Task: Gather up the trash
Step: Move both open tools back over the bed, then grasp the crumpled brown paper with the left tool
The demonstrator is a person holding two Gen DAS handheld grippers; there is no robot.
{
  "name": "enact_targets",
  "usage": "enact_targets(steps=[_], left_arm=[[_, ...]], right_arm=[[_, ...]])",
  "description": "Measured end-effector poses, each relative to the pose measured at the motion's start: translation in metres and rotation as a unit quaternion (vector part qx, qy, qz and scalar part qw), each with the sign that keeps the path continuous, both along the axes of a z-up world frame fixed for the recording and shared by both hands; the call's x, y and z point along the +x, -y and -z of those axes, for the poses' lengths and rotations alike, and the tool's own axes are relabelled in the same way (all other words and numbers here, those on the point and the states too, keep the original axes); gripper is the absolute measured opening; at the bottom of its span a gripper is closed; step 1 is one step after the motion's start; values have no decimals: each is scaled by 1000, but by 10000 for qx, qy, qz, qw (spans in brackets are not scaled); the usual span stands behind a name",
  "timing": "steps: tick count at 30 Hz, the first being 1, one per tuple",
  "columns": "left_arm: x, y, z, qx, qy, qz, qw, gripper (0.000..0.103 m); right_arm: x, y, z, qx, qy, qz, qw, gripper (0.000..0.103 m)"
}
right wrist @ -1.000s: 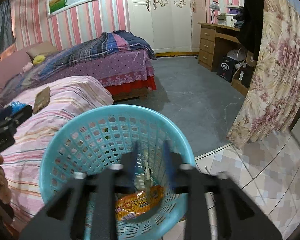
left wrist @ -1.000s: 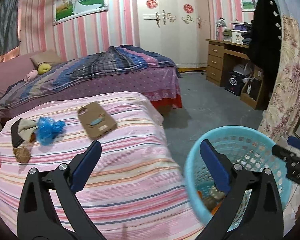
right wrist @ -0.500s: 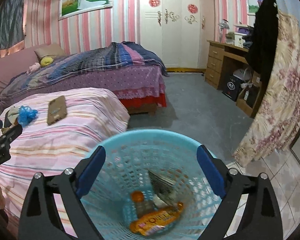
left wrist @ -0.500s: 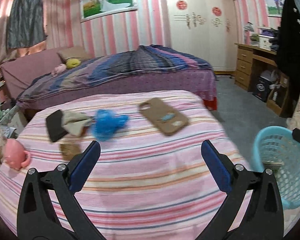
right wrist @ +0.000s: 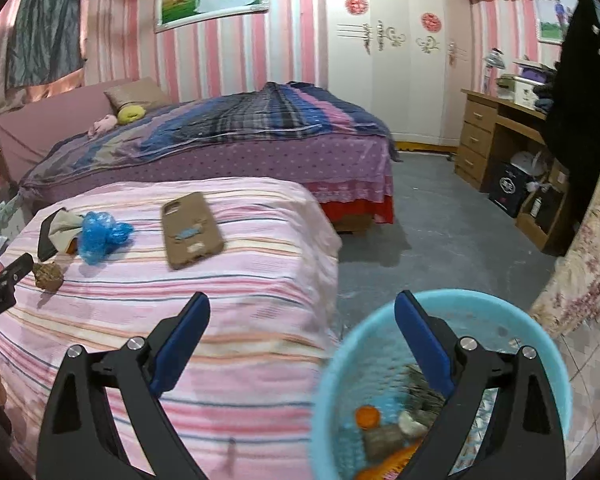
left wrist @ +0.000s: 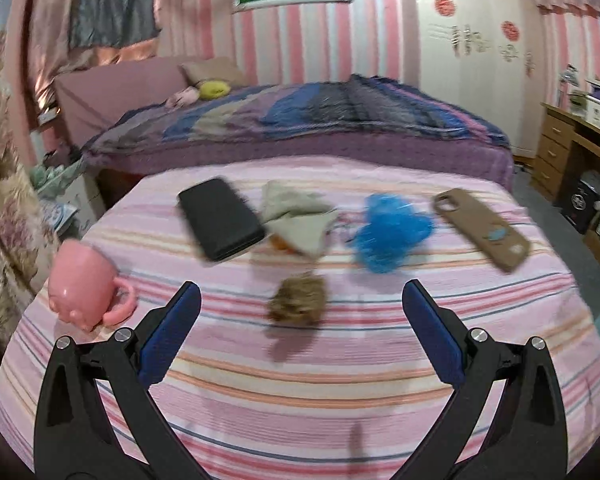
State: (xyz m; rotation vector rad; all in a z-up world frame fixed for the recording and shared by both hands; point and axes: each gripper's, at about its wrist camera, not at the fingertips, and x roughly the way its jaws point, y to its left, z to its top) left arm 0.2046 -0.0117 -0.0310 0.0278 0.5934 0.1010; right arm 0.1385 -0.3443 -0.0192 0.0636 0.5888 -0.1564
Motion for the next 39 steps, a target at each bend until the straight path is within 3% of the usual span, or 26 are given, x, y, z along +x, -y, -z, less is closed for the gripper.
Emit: enact_targets(steps=[3, 13, 15, 19, 20, 26, 29, 33, 39], left_arm=[[14, -16, 16, -38, -314, 13, 9995, 97], [47, -23, 32, -147, -726, 133, 9972, 94], [53, -18, 34, -136, -809, 252, 9963, 84], [57, -14, 40, -266, -1036, 470, 9932, 44], [57, -13, 40, -275, -1059, 509, 9927, 42], [52, -22, 28, -35, -758, 403, 9963, 41], [53, -44, 21, -181, -675, 178, 9974, 41], [53, -80, 11, -162, -502, -341, 9980, 41], [54, -111, 6, -81, -465, -725, 9963, 41]], right_arm=[[14, -29, 9, -122, -60, -177, 9998, 92], [43, -77, 21, -191, -238, -242, 9992, 92], [47, -81, 27, -193, -255, -255, 9992, 92], [50, -85, 30, -244, -327, -303, 9987, 92], [51, -90, 31, -262, -366, -350, 9984, 92], [55, -105, 24, -117, -350, -586, 9976, 92], [65, -118, 23, -123, -359, -736, 9966, 92], [92, -161, 19, -388, -369, -1089, 9926, 92], [117, -199, 14, -477, -350, -1403, 9883, 92]])
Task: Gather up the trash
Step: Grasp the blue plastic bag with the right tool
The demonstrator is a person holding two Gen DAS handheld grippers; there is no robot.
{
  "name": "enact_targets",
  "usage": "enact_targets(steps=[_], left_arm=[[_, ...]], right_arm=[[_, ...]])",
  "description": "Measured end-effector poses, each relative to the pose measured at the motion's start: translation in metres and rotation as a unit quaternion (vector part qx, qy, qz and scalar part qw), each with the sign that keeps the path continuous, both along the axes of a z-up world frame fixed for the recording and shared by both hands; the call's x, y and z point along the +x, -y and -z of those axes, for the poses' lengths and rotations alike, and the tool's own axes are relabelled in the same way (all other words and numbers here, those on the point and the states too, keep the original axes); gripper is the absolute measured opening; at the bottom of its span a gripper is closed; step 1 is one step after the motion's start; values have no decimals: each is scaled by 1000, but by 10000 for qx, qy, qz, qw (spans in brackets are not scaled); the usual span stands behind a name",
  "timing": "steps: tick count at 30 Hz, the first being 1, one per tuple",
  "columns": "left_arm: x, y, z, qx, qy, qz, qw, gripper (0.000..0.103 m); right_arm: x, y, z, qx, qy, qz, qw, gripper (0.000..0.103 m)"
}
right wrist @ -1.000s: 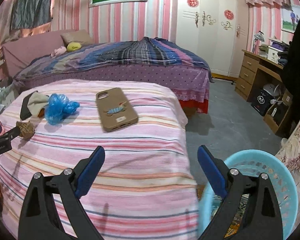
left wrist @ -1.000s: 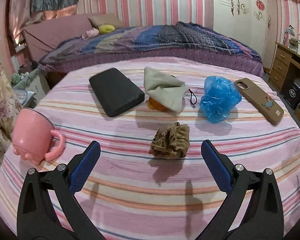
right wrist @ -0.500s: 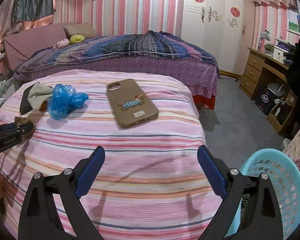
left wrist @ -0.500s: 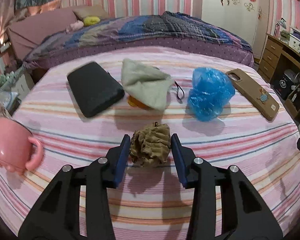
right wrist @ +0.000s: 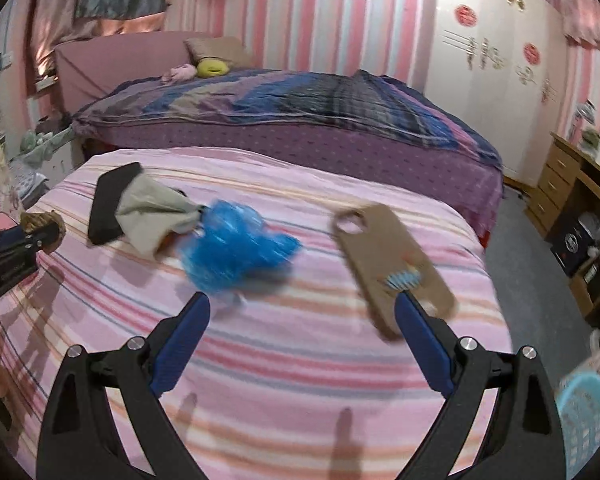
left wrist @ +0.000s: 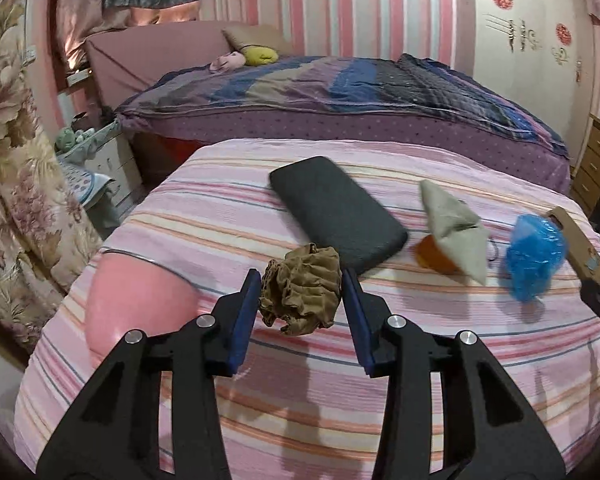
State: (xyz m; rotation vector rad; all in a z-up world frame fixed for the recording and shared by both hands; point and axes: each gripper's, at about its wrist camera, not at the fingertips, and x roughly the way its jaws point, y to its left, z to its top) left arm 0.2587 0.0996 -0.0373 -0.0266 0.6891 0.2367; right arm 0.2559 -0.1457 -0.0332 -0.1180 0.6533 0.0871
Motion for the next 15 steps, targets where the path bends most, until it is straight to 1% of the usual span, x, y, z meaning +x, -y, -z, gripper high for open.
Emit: enact_targets(steps=[1, 4, 5, 6, 8, 10, 11, 12, 13, 14, 15], left_arm=[[1, -3, 0, 32, -7, -22, 10000, 41], [0, -9, -1, 220, 9, -115, 9997, 41], [-2, -11, -2, 244, 24, -130, 9996, 41], [-2, -14, -3, 240, 40, -148, 9996, 41], [-2, -17, -4, 185, 49, -156, 9997, 41], [-1, -20, -4, 117, 45, -134, 9998, 41], [-1, -20, -3, 106, 40, -131, 9999, 41], [0, -20, -3, 99, 30, -125, 9999, 41], [0, -20, -3, 92, 26, -114, 9999, 41], [0, -20, -4, 85, 26, -105, 9999, 41], [0, -20, -4, 74, 28, -87, 9999, 41]], right_arm=[[15, -14, 1, -92, -24, -75, 9999, 92], [31, -26, 7, -76, -161, -183, 9997, 92], [40, -33, 11, -103, -270, -209, 9994, 92], [39, -33, 10, -106, -247, -207, 9994, 91], [50, -42, 16, -201, -325, -201, 9991, 90], [56, -47, 20, -211, -395, -234, 9987, 81], [59, -50, 22, -149, -503, -343, 9980, 72], [60, -51, 23, -161, -509, -351, 9980, 68], [61, -50, 24, -146, -527, -371, 9978, 60], [61, -54, 27, -227, -594, -491, 9968, 52], [58, -60, 29, -426, -588, -594, 9956, 46]])
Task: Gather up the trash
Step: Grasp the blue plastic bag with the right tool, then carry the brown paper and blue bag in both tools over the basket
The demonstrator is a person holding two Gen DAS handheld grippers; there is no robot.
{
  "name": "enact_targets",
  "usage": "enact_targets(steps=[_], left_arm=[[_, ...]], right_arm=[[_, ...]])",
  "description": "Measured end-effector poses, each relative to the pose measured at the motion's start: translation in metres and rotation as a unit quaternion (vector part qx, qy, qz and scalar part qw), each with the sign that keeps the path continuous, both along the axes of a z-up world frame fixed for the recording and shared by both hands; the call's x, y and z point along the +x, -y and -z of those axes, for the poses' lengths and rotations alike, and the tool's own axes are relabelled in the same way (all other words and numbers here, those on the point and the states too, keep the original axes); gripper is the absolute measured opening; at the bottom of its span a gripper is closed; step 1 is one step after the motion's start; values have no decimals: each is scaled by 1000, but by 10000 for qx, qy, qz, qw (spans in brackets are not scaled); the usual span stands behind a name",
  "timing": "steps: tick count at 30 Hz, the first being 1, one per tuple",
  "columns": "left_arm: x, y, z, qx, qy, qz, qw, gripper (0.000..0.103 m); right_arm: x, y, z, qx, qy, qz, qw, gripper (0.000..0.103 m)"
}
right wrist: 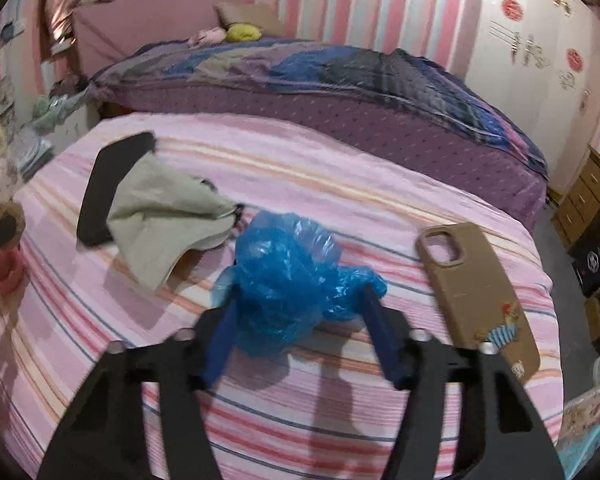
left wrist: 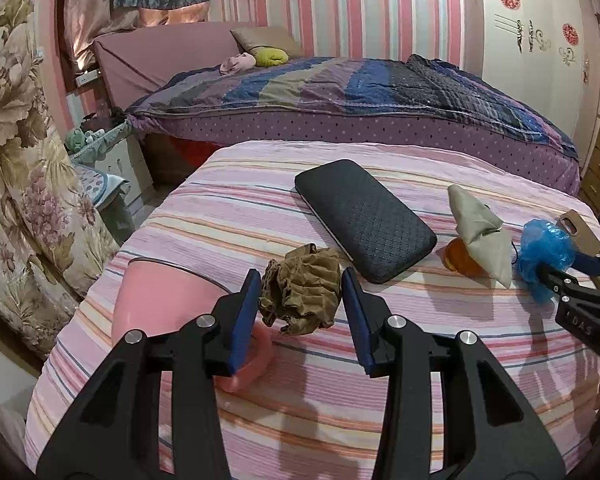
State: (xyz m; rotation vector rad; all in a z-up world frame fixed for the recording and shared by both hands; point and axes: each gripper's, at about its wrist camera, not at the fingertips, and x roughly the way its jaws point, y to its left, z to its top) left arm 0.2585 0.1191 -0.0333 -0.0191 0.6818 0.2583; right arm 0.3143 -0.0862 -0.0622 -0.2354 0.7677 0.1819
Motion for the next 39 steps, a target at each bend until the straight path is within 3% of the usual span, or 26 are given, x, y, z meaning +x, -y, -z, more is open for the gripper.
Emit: enact_targets(steps=[3, 5, 14, 18, 25, 28, 39], left_arm=[[-2, 4, -2, 52, 31, 51, 10000, 41], [-5, 7, -4, 43, 48, 86, 9999, 41], [-19, 17, -14, -308, 79, 296, 9991, 41], [-29, 27, -18, -544, 105, 525, 9971, 41], [-52, 56, -21, -412, 136, 908, 9949, 41], [-61, 61, -24, -611, 196, 997, 9929, 41], [-84, 81, -20, -586, 232, 978, 9932, 41]], right_arm=[[-5, 0, 0, -127, 81, -44, 9999, 26], [-19, 11, -8, -20, 264, 61, 9996, 25], [-64, 64, -32, 215, 445, 339, 9982, 25], [-106, 95, -43, 368, 558, 515, 9964, 25], [-147, 130, -52, 482, 599, 770, 9941, 25], [-165, 150, -52, 542, 626, 933, 9922, 25], [-187, 179, -45, 749, 692, 1066, 9891, 25]])
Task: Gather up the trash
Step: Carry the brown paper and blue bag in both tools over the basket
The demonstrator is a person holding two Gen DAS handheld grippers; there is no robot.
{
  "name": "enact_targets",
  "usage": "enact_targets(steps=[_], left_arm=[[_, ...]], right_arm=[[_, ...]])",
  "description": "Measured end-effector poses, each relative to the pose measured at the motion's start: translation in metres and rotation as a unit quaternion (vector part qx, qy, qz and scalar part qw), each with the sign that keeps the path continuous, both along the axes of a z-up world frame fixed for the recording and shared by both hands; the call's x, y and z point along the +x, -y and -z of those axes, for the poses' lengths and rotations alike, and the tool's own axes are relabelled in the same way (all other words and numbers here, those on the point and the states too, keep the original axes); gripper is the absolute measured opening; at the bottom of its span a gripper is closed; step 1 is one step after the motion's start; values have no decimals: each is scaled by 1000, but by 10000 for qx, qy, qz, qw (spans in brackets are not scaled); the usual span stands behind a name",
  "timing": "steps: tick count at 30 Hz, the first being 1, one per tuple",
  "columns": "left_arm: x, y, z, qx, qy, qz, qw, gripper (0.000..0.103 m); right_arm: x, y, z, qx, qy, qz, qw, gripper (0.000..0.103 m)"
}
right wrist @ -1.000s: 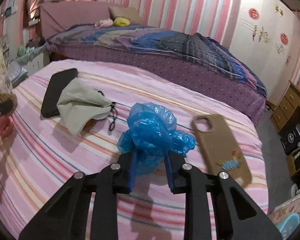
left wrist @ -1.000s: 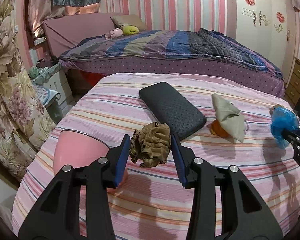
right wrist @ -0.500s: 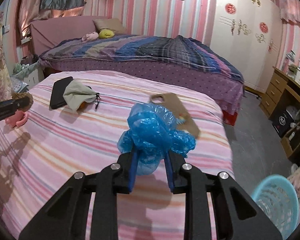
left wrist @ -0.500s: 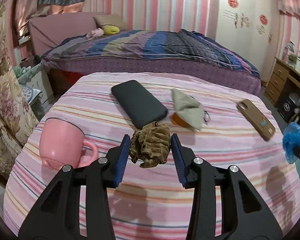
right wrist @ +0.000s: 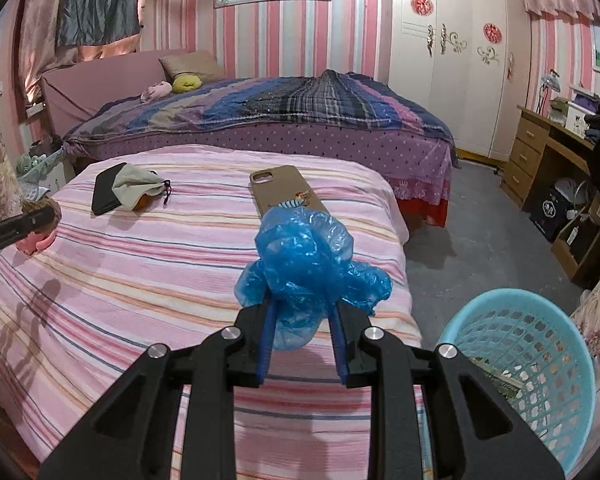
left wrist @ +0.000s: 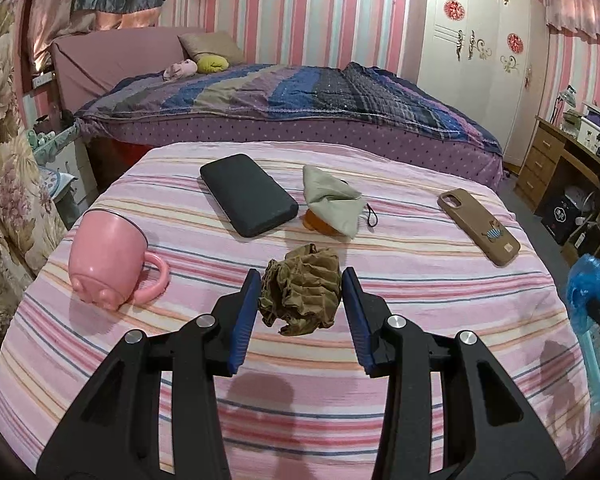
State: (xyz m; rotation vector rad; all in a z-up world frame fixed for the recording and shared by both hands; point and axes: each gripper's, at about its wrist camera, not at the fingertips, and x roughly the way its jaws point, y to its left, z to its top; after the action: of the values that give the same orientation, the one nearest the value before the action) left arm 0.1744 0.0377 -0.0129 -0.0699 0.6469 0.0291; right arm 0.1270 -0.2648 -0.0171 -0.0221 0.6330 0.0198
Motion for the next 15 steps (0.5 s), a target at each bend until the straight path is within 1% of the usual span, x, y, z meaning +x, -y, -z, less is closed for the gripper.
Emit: enact_targets(steps=[4, 7, 11, 12, 14, 15], left_arm=[[-6, 18, 4, 104, -35, 68, 9999, 41], [-13, 34, 3, 193, 30, 215, 9996, 41], [-19, 56, -3, 410, 181, 363, 9983, 41], [-19, 63, -4, 465, 215, 381, 9980, 41], [-21, 75, -6, 338, 215, 447, 9982, 41], [-21, 79, -6, 265, 196, 493, 9982, 41]], right_arm=[[-8, 6, -4, -28, 69, -59, 10000, 25], [-12, 11, -6, -48, 108, -64, 9999, 25], [-22, 32, -12, -34, 210, 39, 9998, 25], [-27, 53, -16, 77, 268, 189, 9994, 25], [-28, 58, -17, 110, 274, 237, 9993, 25], [-30, 70, -18, 174, 292, 320, 9989, 25]])
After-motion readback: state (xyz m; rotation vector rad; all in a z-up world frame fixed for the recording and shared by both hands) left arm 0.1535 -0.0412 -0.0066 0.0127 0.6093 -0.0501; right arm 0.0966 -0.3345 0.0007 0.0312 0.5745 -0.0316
